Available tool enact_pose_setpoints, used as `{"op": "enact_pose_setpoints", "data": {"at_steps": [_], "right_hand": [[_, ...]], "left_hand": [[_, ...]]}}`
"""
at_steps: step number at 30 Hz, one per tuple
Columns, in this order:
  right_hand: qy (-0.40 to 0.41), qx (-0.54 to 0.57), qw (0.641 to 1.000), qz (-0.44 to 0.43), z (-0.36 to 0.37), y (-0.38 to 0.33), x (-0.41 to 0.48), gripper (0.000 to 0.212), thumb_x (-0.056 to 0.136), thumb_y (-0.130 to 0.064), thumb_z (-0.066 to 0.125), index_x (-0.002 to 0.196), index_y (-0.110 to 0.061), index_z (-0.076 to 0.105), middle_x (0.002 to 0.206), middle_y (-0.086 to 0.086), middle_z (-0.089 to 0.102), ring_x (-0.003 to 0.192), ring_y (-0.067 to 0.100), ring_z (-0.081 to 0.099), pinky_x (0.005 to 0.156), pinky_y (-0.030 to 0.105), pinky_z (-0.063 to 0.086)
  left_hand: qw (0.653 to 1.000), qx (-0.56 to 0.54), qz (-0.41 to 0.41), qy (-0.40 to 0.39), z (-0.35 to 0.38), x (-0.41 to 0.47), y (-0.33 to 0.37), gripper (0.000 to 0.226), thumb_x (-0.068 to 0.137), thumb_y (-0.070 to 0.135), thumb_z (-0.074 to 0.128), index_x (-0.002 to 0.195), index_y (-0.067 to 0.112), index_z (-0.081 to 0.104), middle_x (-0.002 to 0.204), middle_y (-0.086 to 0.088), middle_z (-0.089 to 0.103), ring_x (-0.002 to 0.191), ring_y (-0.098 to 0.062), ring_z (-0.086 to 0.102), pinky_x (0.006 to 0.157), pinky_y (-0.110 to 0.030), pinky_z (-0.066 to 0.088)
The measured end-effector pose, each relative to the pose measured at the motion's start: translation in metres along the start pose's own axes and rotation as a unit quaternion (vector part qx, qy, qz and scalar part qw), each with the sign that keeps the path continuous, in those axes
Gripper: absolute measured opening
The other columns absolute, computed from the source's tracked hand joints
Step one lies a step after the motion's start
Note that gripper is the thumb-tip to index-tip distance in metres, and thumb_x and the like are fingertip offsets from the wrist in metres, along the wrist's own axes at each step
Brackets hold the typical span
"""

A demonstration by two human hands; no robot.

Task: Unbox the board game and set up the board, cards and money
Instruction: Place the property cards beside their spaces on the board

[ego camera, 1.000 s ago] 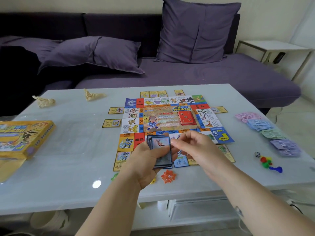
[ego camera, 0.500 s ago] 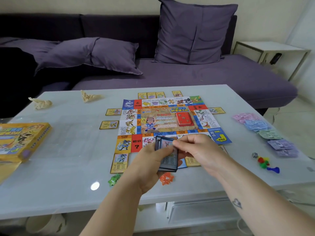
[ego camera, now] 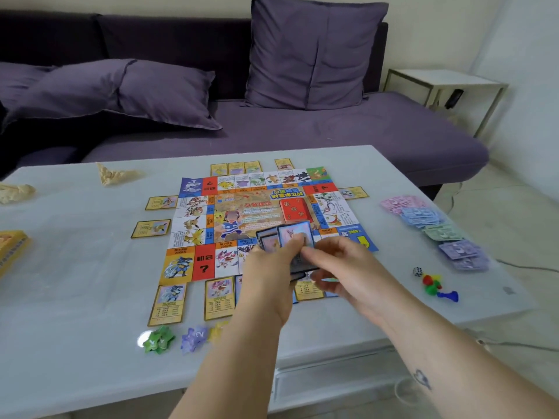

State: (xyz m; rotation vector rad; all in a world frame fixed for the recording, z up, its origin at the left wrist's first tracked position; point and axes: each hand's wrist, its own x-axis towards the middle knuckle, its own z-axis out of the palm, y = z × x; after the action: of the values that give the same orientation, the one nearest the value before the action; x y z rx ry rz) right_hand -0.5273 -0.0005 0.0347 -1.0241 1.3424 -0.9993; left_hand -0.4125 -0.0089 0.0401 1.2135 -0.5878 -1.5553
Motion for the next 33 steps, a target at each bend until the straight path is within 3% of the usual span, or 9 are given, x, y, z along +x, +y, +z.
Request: {"op": "enact_pose_setpoints", "data": {"at_steps": [3, 8, 12, 15, 18, 24, 29, 31, 33], "right_hand": [[-0.001, -0.050, 0.999, -0.009, -0.012, 0.004, 0.003, 0.014, 0.082, -0.025, 0.070, 0.071, -0.019, 0.063, 0.063, -0.009, 0.063, 0.061, 0.008, 0.060, 0.064, 0.026, 0.044], [0.076, -0.005, 0.996, -0.051, -0.041, -0.002, 0.015, 0.008, 0.088, -0.019, 0.064, 0.086, -0.019, 0.072, 0.084, -0.001, 0.073, 0.078, 0.013, 0.065, 0.066, 0.025, 0.046], [0.144, -0.054, 0.982, -0.111, -0.072, -0.019, 0.041, 0.015, 0.091, -0.012, 0.060, 0.082, -0.019, 0.069, 0.077, -0.001, 0.071, 0.064, 0.005, 0.064, 0.060, 0.022, 0.050], [0.205, -0.232, 0.938, -0.158, -0.107, -0.027, 0.080, 0.010, 0.087, -0.008, 0.060, 0.084, -0.007, 0.070, 0.082, 0.013, 0.071, 0.068, 0.019, 0.060, 0.067, 0.036, 0.049], [0.228, -0.337, 0.904, -0.133, -0.129, -0.025, 0.117, 0.014, 0.083, -0.009, 0.062, 0.093, -0.003, 0.070, 0.093, 0.023, 0.070, 0.080, 0.034, 0.063, 0.071, 0.033, 0.046], [0.298, -0.469, 0.828, -0.074, -0.130, -0.013, 0.148, 0.026, 0.088, -0.025, 0.059, 0.113, -0.019, 0.062, 0.118, 0.004, 0.063, 0.110, 0.027, 0.055, 0.096, 0.037, 0.040], [0.312, -0.606, 0.728, -0.079, -0.129, -0.003, 0.143, 0.041, 0.085, -0.038, 0.062, 0.123, -0.024, 0.057, 0.121, 0.005, 0.059, 0.115, 0.027, 0.049, 0.091, 0.036, 0.030], [0.295, -0.623, 0.716, -0.113, -0.131, -0.005, 0.136, 0.038, 0.089, -0.034, 0.059, 0.126, -0.025, 0.056, 0.125, 0.003, 0.056, 0.116, 0.026, 0.046, 0.091, 0.036, 0.029], [0.229, -0.666, 0.694, -0.148, -0.132, -0.005, 0.127, 0.033, 0.094, -0.023, 0.049, 0.126, -0.027, 0.057, 0.128, 0.000, 0.057, 0.116, 0.024, 0.046, 0.092, 0.036, 0.029]], "left_hand": [[0.999, -0.039, 0.006, -0.015, 0.014, 0.003, -0.004, 0.010, 0.086, 0.005, 0.064, 0.095, 0.001, 0.063, 0.080, -0.012, 0.069, 0.071, -0.024, 0.066, 0.077, -0.038, 0.052], [0.999, -0.003, 0.019, -0.041, 0.034, 0.006, -0.009, 0.005, 0.085, 0.005, 0.065, 0.080, 0.005, 0.066, 0.066, -0.005, 0.068, 0.057, -0.013, 0.063, 0.057, -0.022, 0.049], [1.000, -0.008, -0.002, -0.030, 0.044, 0.015, -0.013, 0.006, 0.084, 0.009, 0.068, 0.079, 0.010, 0.067, 0.054, 0.002, 0.064, 0.059, -0.013, 0.057, 0.067, -0.029, 0.046], [0.998, -0.054, -0.029, -0.021, 0.044, 0.023, -0.007, 0.007, 0.085, 0.005, 0.066, 0.080, 0.009, 0.063, 0.055, 0.000, 0.062, 0.055, -0.011, 0.056, 0.062, -0.026, 0.047], [0.995, -0.091, -0.036, -0.018, 0.043, 0.029, -0.001, 0.010, 0.085, 0.003, 0.065, 0.079, 0.010, 0.060, 0.060, -0.003, 0.061, 0.061, -0.014, 0.055, 0.061, -0.026, 0.048], [0.993, -0.111, -0.044, -0.015, 0.042, 0.034, 0.002, 0.009, 0.084, 0.004, 0.064, 0.078, 0.010, 0.060, 0.055, -0.003, 0.062, 0.060, -0.015, 0.055, 0.061, -0.027, 0.048], [0.994, -0.100, -0.043, -0.024, 0.043, 0.035, -0.001, 0.009, 0.083, 0.005, 0.064, 0.090, 0.009, 0.061, 0.071, -0.005, 0.062, 0.064, -0.014, 0.057, 0.060, -0.026, 0.049], [0.994, -0.097, -0.043, -0.026, 0.043, 0.036, -0.001, 0.016, 0.083, 0.005, 0.065, 0.098, 0.008, 0.061, 0.073, -0.006, 0.062, 0.064, -0.014, 0.058, 0.060, -0.025, 0.049], [0.994, -0.096, -0.045, -0.028, 0.041, 0.036, -0.001, 0.018, 0.083, 0.005, 0.065, 0.100, 0.008, 0.060, 0.075, -0.006, 0.063, 0.065, -0.014, 0.058, 0.061, -0.026, 0.049]]}}
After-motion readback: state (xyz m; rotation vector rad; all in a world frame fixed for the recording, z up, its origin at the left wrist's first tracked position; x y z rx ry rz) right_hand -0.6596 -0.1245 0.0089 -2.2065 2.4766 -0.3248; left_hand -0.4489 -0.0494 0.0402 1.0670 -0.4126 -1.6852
